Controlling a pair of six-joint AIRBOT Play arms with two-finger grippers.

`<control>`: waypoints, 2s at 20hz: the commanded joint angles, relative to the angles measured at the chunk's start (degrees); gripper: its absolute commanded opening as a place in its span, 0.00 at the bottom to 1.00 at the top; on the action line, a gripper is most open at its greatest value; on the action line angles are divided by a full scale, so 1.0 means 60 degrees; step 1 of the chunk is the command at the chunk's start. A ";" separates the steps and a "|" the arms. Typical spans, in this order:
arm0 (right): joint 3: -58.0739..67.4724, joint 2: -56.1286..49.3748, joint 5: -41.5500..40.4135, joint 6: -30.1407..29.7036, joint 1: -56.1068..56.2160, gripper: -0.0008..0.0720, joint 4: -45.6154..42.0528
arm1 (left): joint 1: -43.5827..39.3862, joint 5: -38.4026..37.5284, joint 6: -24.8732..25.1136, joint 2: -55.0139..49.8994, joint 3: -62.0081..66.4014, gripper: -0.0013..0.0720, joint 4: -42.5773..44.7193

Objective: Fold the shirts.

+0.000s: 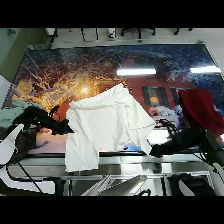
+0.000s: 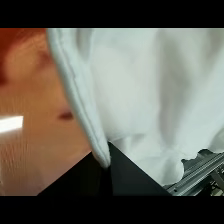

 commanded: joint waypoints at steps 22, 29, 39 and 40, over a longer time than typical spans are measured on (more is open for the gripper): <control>1.5103 0.0969 0.1202 0.0714 -0.3344 0.04 0.4484 | 0.2452 -0.5180 -0.2251 0.9970 0.7573 0.04 -0.2535; 1.6010 0.0579 0.1898 0.0874 -0.3486 0.04 0.4470 | 0.2583 -0.2131 -0.3100 0.8145 1.0309 0.04 -0.1869; 0.8593 -0.1297 0.2816 0.0790 -0.2743 0.04 0.3825 | -0.1005 -0.1042 -0.3140 0.3169 0.6517 0.04 0.0466; 0.7497 -0.1763 0.3544 0.0612 -0.2579 0.04 0.3825 | -0.1253 -0.1435 -0.3140 0.2503 0.6131 0.04 0.0885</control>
